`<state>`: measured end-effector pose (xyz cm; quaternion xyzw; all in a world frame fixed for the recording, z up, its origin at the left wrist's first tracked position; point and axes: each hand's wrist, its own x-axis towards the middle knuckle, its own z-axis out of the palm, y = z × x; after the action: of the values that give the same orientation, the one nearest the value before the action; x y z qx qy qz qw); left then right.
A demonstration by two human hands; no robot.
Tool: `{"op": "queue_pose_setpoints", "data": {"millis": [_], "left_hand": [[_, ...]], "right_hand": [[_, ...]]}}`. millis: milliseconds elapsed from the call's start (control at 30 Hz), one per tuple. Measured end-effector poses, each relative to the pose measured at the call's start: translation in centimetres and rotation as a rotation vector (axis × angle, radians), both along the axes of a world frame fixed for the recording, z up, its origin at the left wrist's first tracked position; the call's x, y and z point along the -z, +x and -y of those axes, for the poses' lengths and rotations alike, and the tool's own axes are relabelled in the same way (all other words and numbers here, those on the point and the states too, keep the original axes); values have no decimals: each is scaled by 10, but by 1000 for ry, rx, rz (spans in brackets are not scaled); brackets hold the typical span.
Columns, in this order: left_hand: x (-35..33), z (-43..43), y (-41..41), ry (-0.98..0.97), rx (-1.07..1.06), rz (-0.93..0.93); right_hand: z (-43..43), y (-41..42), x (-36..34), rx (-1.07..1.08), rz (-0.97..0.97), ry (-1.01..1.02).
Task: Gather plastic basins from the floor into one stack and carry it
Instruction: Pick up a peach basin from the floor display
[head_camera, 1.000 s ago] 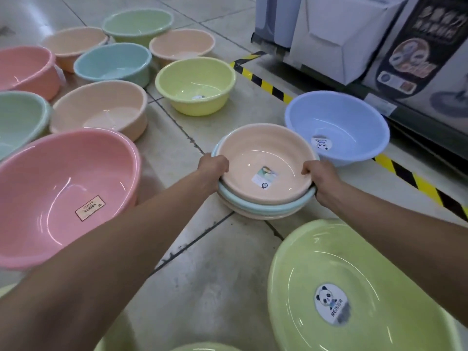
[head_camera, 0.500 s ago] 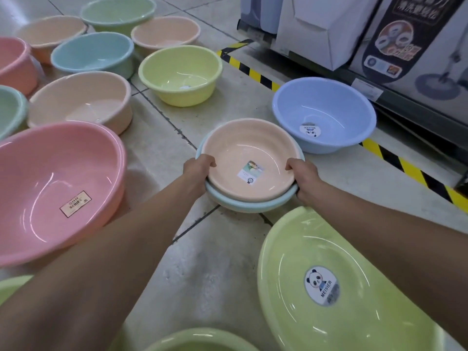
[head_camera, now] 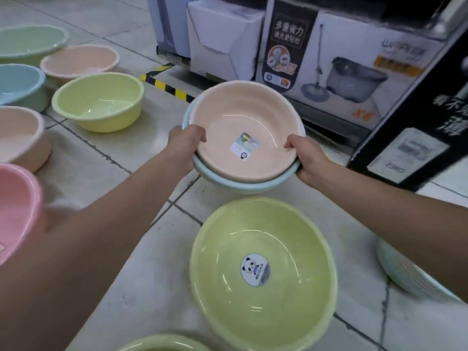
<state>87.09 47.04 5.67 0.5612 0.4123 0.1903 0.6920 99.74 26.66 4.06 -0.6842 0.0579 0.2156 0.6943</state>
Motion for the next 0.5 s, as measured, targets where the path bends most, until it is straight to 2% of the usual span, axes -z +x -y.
{"op": "queue_pose_setpoints", "data": {"millis": [133, 267, 367, 500], "left_hand": [[-15, 75, 49, -31, 179, 2], [3, 140, 102, -50, 379, -72], [40, 176, 130, -102, 499, -152], [101, 197, 152, -82, 500, -227]], "right_hand": [[87, 26, -14, 124, 41, -24], [168, 48, -4, 270, -3, -98], [214, 55, 20, 311, -116, -199], [239, 60, 55, 299, -242, -304]]}}
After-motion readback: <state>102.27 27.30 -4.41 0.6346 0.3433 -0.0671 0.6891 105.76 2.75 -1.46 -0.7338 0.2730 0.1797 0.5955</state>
